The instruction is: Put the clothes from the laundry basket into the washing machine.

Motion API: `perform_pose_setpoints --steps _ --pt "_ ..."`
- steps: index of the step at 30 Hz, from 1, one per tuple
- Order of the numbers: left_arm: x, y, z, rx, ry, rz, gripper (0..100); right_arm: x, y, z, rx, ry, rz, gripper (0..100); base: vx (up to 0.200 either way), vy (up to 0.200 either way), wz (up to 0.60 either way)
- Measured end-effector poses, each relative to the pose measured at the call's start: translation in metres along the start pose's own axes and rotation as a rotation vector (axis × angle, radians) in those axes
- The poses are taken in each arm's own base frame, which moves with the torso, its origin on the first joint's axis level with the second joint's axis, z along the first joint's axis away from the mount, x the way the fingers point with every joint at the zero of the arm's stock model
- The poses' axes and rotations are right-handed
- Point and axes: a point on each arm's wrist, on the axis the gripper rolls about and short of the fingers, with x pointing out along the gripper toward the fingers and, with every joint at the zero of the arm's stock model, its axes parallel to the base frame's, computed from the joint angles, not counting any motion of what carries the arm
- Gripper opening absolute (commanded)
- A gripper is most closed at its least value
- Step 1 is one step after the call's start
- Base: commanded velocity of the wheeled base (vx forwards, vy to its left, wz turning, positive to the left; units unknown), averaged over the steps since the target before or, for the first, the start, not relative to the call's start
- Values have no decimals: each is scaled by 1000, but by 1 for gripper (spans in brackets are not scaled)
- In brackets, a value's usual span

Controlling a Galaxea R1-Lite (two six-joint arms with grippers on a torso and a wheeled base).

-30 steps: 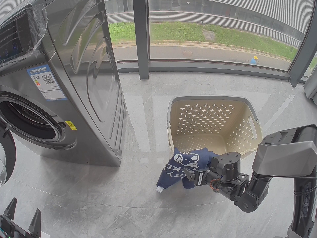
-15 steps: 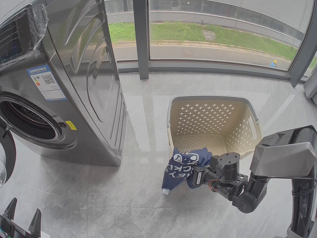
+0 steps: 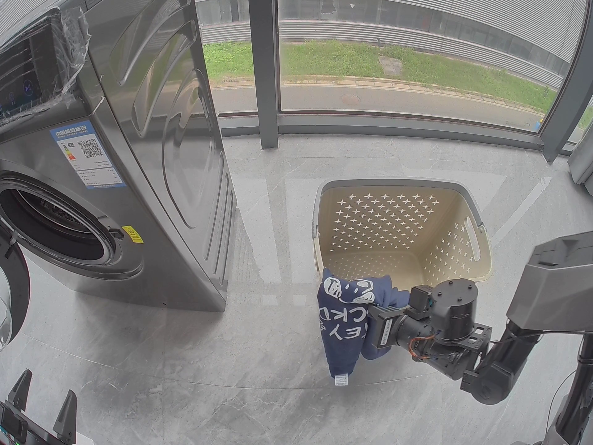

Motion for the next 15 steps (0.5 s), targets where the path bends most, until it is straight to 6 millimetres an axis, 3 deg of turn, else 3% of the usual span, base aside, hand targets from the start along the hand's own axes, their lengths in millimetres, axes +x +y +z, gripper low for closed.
perform_pose_setpoints --steps 5,15 --pt "0 0 0 0 0 0 100 -21 5 12 31 -35 33 0 0 0 0" --pt "0 0 0 1 0 0 100 -41 13 36 36 -142 100 0 0 0 0"
